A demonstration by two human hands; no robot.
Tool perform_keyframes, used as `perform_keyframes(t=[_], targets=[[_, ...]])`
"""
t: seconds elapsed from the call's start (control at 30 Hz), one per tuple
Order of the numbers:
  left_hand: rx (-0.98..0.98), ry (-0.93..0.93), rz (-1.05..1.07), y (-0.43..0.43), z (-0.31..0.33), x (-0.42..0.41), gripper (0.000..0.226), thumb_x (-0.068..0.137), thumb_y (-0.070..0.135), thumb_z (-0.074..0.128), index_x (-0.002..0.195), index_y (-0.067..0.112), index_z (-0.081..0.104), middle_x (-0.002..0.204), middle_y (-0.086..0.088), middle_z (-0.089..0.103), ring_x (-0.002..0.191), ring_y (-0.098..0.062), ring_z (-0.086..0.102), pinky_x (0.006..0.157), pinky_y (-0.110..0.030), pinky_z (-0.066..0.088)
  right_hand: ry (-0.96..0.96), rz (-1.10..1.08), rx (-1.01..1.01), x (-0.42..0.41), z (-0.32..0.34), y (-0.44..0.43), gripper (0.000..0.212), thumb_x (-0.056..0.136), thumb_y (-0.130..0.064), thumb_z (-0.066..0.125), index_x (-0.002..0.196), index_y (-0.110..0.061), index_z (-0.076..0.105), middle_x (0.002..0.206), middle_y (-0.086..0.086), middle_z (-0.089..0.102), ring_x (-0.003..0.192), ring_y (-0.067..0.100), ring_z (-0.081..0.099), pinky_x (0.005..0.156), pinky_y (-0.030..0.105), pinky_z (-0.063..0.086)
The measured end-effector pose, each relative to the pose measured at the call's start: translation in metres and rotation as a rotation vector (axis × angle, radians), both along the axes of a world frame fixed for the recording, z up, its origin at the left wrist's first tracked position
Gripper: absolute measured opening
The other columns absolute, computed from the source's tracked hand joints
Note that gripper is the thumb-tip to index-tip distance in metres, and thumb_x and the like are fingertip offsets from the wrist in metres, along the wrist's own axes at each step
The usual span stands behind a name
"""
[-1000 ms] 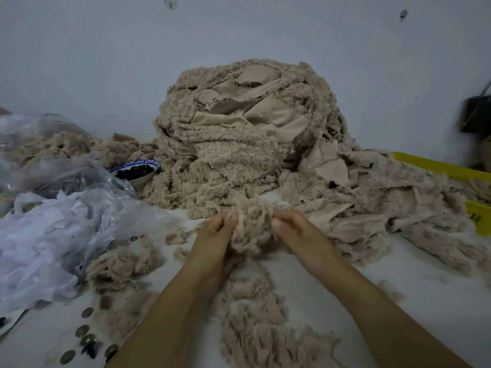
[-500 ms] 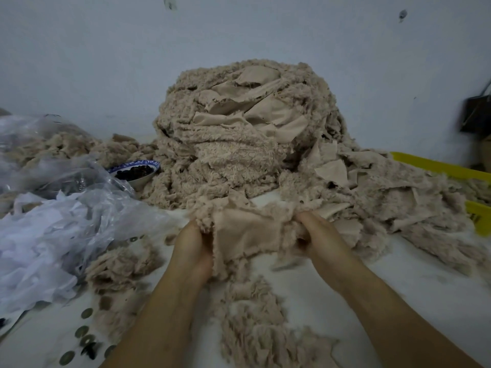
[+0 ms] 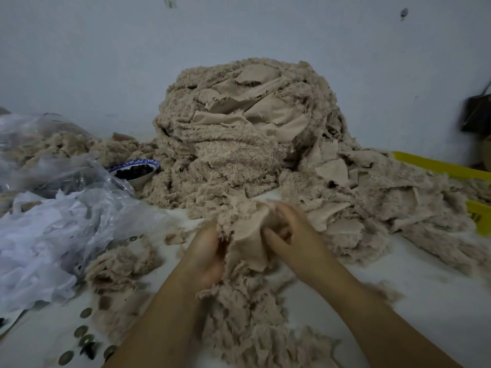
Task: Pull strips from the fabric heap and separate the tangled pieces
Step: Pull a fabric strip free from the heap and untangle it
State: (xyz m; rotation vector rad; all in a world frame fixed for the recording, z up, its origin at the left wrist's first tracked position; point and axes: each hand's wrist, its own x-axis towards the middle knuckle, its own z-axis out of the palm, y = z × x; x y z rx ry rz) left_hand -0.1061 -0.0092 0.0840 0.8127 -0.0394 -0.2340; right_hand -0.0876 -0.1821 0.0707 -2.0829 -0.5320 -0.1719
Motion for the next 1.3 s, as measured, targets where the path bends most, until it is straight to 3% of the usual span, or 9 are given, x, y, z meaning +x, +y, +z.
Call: perform_keyframes(t=[0.13, 0.23, 0.33, 0.43, 0.5, 0.67, 0.83, 1.1, 1.3], targets=[[-0.041, 0.058, 0.135, 0.006, 0.000, 0.005, 0.025, 0.085, 0.012, 0.051, 0.084, -0.001, 0.073, 0.080, -0.010, 0.073, 0.056, -0.015, 0.068, 0.048, -0.020, 0.051, -0.045, -0.105, -0.080, 0.003, -0.006, 0.001, 0.029, 0.099, -0.025, 0.057, 0.072, -0.023, 0.046, 0.071, -0.007, 0.050, 0.061, 0.006, 0.048, 0.054, 0.015, 0.035], [-0.265, 0.148, 0.333, 0.025, -0.005, 0.016, 0.029, 0.102, 0.010, 0.032, 0.076, 0.013, 0.044, 0.056, 0.004, 0.043, 0.033, -0.003, 0.028, 0.035, -0.014, 0.020, 0.211, -0.291, 0.350, 0.011, 0.002, -0.017, 0.023, 0.103, -0.022, 0.050, 0.081, -0.026, 0.058, 0.060, -0.009, 0.061, 0.047, -0.003, 0.051, 0.046, 0.015, 0.041], [0.358, 0.165, 0.561, 0.029, -0.015, 0.020, 0.030, 0.103, 0.010, 0.037, 0.077, 0.017, 0.050, 0.055, 0.002, 0.044, 0.041, -0.010, 0.035, 0.038, -0.021, 0.030, 0.450, -0.310, 0.706, 0.016, 0.003, -0.025, 0.029, 0.106, -0.019, 0.043, 0.083, -0.010, 0.059, 0.056, -0.001, 0.064, 0.045, 0.006, 0.056, 0.043, 0.021, 0.046], [1.195, -0.106, 0.626, 0.013, -0.019, 0.017, 0.011, 0.096, 0.027, 0.055, 0.101, 0.028, 0.064, 0.100, 0.003, 0.061, 0.090, -0.019, 0.058, 0.077, -0.035, 0.049, 0.562, -0.218, 0.905, 0.012, 0.007, -0.021, 0.036, 0.108, -0.028, 0.037, 0.095, -0.003, 0.059, 0.060, 0.010, 0.069, 0.048, 0.016, 0.063, 0.043, 0.023, 0.049], [1.327, -0.334, 0.557, 0.005, -0.020, 0.015, 0.031, 0.094, 0.046, 0.050, 0.117, 0.032, 0.066, 0.125, 0.011, 0.054, 0.123, -0.014, 0.047, 0.105, -0.039, 0.040, 0.596, -0.167, 0.954, 0.009, 0.011, -0.018, 0.039, 0.108, -0.033, 0.035, 0.102, -0.002, 0.058, 0.062, 0.014, 0.070, 0.049, 0.017, 0.066, 0.042, 0.022, 0.050], [1.276, -0.493, 0.297, -0.015, -0.019, 0.001, 0.073, 0.074, 0.094, 0.030, 0.075, 0.025, 0.055, 0.086, 0.013, 0.057, 0.089, 0.001, 0.052, 0.078, -0.010, 0.036, 0.551, -0.058, 0.887, 0.000, 0.014, -0.010, 0.045, 0.106, -0.037, 0.037, 0.096, -0.004, 0.066, 0.071, 0.017, 0.073, 0.056, 0.019, 0.070, 0.045, 0.023, 0.052], [0.989, -0.372, 0.407, -0.017, -0.012, 0.000, 0.041, 0.091, 0.057, 0.055, 0.075, 0.024, 0.075, 0.077, 0.009, 0.073, 0.074, -0.004, 0.068, 0.066, -0.010, 0.048, 0.429, -0.006, 0.608, -0.004, 0.013, -0.008, 0.042, 0.087, -0.057, 0.057, 0.103, -0.019, 0.066, 0.074, 0.006, 0.075, 0.059, 0.016, 0.069, 0.051, 0.024, 0.053], [0.014, 0.022, 0.461, 0.002, -0.001, 0.009, 0.020, 0.100, 0.028, 0.055, 0.094, 0.011, 0.063, 0.070, -0.004, 0.070, 0.059, -0.011, 0.069, 0.049, -0.020, 0.055, 0.240, -0.155, 0.009, 0.005, 0.000, -0.018, 0.018, 0.101, -0.028, 0.055, 0.083, -0.026, 0.056, 0.066, 0.000, 0.060, 0.047, 0.004, 0.054, 0.045, 0.016, 0.041], [0.302, 0.036, 0.727, 0.015, -0.012, 0.017, 0.028, 0.105, 0.038, 0.047, 0.099, 0.016, 0.063, 0.061, 0.002, 0.066, 0.050, -0.008, 0.060, 0.044, -0.022, 0.046, 0.328, -0.212, 0.281, 0.011, 0.000, -0.028, 0.022, 0.096, -0.035, 0.064, 0.081, -0.019, 0.062, 0.048, -0.007, 0.052, 0.038, 0.006, 0.043, 0.038, 0.014, 0.033]])
